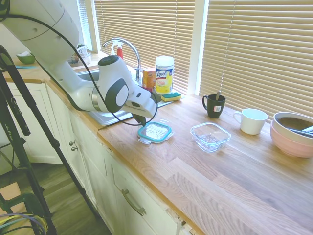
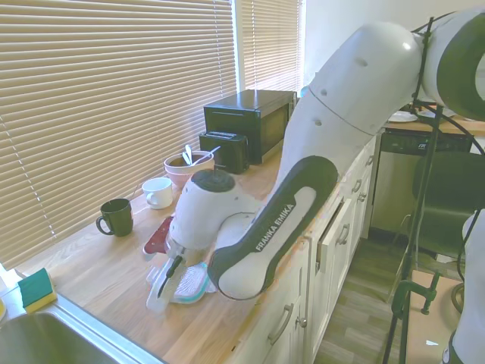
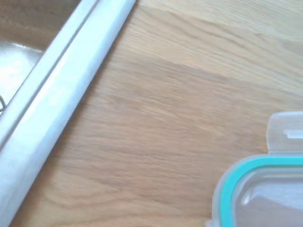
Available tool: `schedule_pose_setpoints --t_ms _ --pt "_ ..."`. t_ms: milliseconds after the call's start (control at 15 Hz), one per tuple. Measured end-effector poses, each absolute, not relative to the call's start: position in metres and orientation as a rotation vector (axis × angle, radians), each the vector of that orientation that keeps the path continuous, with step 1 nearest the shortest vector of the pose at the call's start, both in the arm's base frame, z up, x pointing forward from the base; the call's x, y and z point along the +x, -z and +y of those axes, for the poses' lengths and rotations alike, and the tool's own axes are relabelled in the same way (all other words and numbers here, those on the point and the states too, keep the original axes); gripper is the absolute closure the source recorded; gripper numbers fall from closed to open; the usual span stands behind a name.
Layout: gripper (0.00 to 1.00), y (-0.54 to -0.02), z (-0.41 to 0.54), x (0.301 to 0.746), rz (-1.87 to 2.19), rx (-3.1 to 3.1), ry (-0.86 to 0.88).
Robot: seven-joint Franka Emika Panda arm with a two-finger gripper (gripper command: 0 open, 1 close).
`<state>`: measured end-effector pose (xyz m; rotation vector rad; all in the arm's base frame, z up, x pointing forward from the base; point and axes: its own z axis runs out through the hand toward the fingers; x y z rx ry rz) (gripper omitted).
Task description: Uncover the lid of the food container
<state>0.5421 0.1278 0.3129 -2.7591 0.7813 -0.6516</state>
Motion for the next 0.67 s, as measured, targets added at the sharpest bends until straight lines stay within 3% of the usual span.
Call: schedule_pose_setpoints --t_ms 67,667 --pt "0.00 -0.3158 0.1234 0.5458 0.794 -2.756 0.651" --pt "0.00 -0.3156 0.1192 0.5485 0.830 -2.764 0.616"
